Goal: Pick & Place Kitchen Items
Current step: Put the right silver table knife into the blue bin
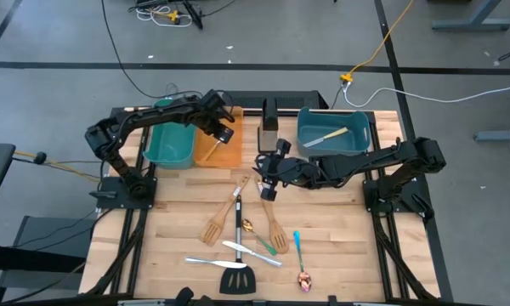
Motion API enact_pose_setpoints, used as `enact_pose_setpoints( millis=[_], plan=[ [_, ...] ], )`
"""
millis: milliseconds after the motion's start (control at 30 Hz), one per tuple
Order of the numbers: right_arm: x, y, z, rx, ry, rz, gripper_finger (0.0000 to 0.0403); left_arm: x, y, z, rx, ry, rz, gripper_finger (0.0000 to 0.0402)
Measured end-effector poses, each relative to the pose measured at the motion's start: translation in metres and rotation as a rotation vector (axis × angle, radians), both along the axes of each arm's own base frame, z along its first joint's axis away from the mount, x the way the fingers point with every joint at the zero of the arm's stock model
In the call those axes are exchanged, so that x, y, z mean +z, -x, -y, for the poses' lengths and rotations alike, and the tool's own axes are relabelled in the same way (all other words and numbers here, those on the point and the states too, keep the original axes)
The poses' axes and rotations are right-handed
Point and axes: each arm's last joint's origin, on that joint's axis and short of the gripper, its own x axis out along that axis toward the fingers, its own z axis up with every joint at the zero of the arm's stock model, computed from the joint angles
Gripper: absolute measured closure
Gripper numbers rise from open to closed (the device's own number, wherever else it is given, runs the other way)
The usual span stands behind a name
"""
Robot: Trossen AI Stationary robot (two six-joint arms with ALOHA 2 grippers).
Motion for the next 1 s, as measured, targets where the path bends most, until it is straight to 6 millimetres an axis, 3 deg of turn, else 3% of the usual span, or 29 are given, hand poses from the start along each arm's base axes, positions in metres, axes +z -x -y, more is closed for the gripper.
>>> enact_pose_setpoints(
  millis=[167,367,667,1000],
  plan=[
    [-0.003,0.001,-0.003,0.068,-0.055,-0.029,0.0296,0.011,-0.008,0.011,-0.136,0.002,0.102,0.0329],
    [-0.008,0.005,-0.012,0.107,-0.115,-0.088,0.0296,0.037,-0.015,0.039,-0.248,-0.060,0.182,0.0328],
    [-0.014,0.013,-0.034,0.180,-0.200,-0.151,0.0296,0.068,-0.026,0.096,-0.456,-0.157,0.277,0.0328],
    [-0.015,0.021,-0.066,0.293,-0.289,-0.171,0.0296,0.074,-0.036,0.157,-0.623,-0.207,0.277,0.0328]
  ],
)
